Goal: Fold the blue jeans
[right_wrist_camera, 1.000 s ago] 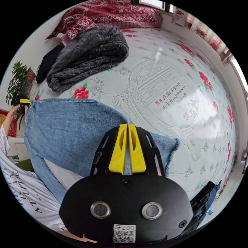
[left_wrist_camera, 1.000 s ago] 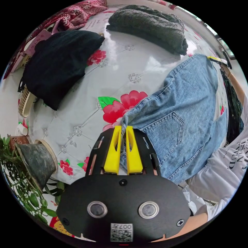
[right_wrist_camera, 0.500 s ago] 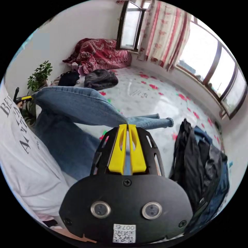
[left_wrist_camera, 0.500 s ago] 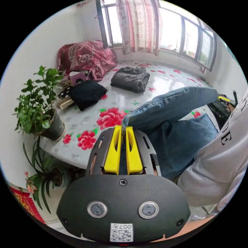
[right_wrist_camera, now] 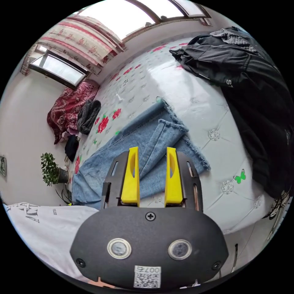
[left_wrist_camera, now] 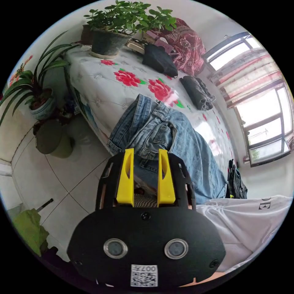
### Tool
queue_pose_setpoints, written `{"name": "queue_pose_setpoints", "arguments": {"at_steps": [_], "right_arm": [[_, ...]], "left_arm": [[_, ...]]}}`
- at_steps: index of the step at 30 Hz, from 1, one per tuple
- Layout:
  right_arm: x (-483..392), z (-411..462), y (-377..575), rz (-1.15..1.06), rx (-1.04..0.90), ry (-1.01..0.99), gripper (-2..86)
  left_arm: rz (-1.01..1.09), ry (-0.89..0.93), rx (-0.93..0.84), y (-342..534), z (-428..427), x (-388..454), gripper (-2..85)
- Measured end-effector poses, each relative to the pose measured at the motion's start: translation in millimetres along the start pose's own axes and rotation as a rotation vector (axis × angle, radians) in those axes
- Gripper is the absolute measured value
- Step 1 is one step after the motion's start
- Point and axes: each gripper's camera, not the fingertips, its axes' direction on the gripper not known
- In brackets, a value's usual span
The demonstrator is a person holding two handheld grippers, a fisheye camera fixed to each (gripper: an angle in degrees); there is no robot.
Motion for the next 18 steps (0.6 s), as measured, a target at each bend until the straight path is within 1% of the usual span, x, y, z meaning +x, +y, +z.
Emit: {"name": "queue_pose_setpoints", "arguments": {"at_steps": [1, 3, 4, 5, 6, 7, 8, 9, 11, 13, 15, 16, 18], "right_arm": [[-8, 7, -6, -0.012, -0.007, 0.008, 10.6], [-39, 46, -24, -0.046, -0.077, 0.11, 12.0], [-44, 58, -27, -0.059, -0.108, 0.145, 12.0], [-52, 84, -29, -0.085, -0.185, 0.254, 11.9], [-64, 87, -24, -0.151, -0.134, 0.43, 10.9], [-70, 89, -21, -0.213, -0.134, 0.47, 10.5], [-73, 87, -19, -0.265, -0.126, 0.482, 9.7], [-68, 80, -23, -0.269, -0.138, 0.465, 9.0], [-50, 64, -35, -0.197, -0.156, 0.419, 7.8], [-30, 45, -45, -0.107, -0.137, 0.416, 6.6], [-2, 19, -56, 0.015, -0.097, 0.414, 5.8], [4, 11, -57, 0.049, -0.085, 0.407, 5.6], [24, -22, -59, 0.148, -0.031, 0.325, 6.1]], "left_arm": [[0.002, 0.007, -0.003, -3, 5, 2, 13.5], [0.028, 0.018, -0.064, -16, 35, 19, 16.3], [0.041, 0.001, -0.08, -20, 44, 25, 16.4], [0.066, -0.059, -0.125, -26, 63, 39, 16.7], [0.092, -0.152, -0.163, -32, 79, 54, 16.3], [0.103, -0.213, -0.178, -36, 85, 62, 16.2], [0.141, -0.331, -0.214, -42, 95, 78, 15.8], [0.179, -0.395, -0.232, -48, 103, 90, 14.9], [0.248, -0.395, -0.21, -56, 107, 105, 12.4], [0.32, -0.312, -0.182, -69, 112, 122, 9.8], [0.414, -0.214, -0.228, -91, 132, 148, 8.4], [0.429, -0.199, -0.249, -96, 138, 154, 8.2], [0.441, -0.144, -0.303, -112, 149, 163, 8.1]]}}
